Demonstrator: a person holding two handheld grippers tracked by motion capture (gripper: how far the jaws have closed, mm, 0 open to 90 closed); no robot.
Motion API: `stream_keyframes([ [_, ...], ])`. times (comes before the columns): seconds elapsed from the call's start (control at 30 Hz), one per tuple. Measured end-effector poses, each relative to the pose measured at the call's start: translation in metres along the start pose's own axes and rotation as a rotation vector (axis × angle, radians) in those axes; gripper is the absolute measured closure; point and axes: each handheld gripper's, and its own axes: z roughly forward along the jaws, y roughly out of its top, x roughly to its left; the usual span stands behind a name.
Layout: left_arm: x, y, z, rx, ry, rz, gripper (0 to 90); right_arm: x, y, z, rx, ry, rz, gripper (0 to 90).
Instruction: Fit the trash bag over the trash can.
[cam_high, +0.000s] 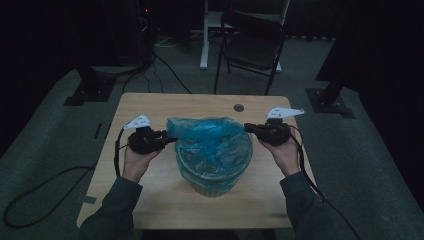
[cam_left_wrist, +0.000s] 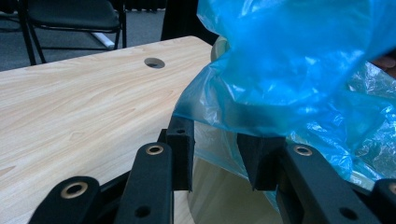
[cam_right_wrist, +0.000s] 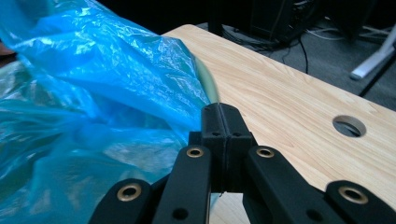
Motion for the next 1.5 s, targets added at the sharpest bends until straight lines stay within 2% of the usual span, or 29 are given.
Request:
stream_keyframes([
  [0.17, 0.002, -0.001, 0.002, 0.002, 0.000, -0.006, 68.0, -0.008, -0.004, 0.006, 0.034, -0.026, 0.043, 90.0],
  [0.4, 0.005, -0.002, 0.008, 0.023, 0.000, -0.020, 68.8, -0.012, -0.014, 0.014, 0.088, -0.030, 0.067, 90.0],
  [0.93, 0.013, -0.013, 0.025, 0.080, -0.012, -0.064, 70.9, -0.012, -0.031, 0.026, 0.184, 0.004, 0.067, 90.0],
  [1.1, 0.014, -0.013, 0.019, 0.072, -0.003, -0.068, 68.2, -0.011, -0.032, 0.021, 0.173, 0.000, 0.060, 90.0],
  [1.2, 0.015, -0.012, 0.009, 0.054, 0.008, -0.071, 62.6, -0.010, -0.029, 0.013, 0.151, -0.011, 0.048, 82.8],
  [1.33, 0.016, -0.011, -0.004, 0.027, 0.019, -0.070, 59.4, -0.008, -0.025, 0.001, 0.115, -0.013, 0.028, 77.3],
  [1.5, 0.014, -0.012, -0.013, 0.007, 0.020, -0.059, 57.4, -0.007, -0.020, -0.011, 0.083, -0.025, 0.015, 75.9],
])
